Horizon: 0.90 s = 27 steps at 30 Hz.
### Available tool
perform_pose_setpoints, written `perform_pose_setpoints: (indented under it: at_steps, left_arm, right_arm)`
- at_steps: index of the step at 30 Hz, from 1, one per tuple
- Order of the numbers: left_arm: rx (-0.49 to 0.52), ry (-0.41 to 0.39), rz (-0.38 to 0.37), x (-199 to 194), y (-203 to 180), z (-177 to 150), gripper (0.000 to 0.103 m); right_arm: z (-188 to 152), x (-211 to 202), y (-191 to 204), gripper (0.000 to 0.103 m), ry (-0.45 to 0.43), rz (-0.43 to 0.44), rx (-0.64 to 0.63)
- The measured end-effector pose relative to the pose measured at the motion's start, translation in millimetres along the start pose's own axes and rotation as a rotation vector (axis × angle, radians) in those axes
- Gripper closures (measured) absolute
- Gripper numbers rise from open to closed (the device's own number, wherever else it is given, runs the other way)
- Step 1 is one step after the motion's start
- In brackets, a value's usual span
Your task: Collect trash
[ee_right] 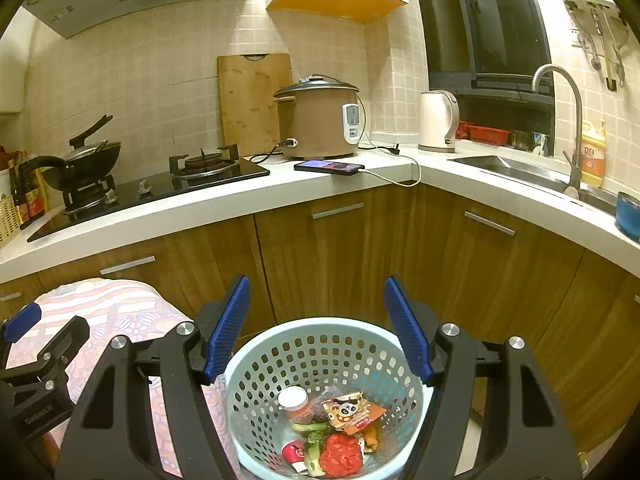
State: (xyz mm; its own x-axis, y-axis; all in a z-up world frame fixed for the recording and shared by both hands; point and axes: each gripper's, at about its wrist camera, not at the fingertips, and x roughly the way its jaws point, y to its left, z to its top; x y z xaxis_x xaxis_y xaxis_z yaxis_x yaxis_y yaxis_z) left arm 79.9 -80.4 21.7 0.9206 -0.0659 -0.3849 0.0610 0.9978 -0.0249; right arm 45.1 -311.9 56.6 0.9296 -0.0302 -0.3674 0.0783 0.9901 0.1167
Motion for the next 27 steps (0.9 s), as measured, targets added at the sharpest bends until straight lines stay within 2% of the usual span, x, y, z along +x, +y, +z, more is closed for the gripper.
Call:
perform_pose_setpoints:
  at_steps: [27]
  left_arm:
    - [-0.019, 0.012, 0.002, 3.8, 3.1, -2.5, 0.008]
  right_arm:
    - [-4.7, 1.3, 0.3, 0.035, 0.008, -0.009, -0.006]
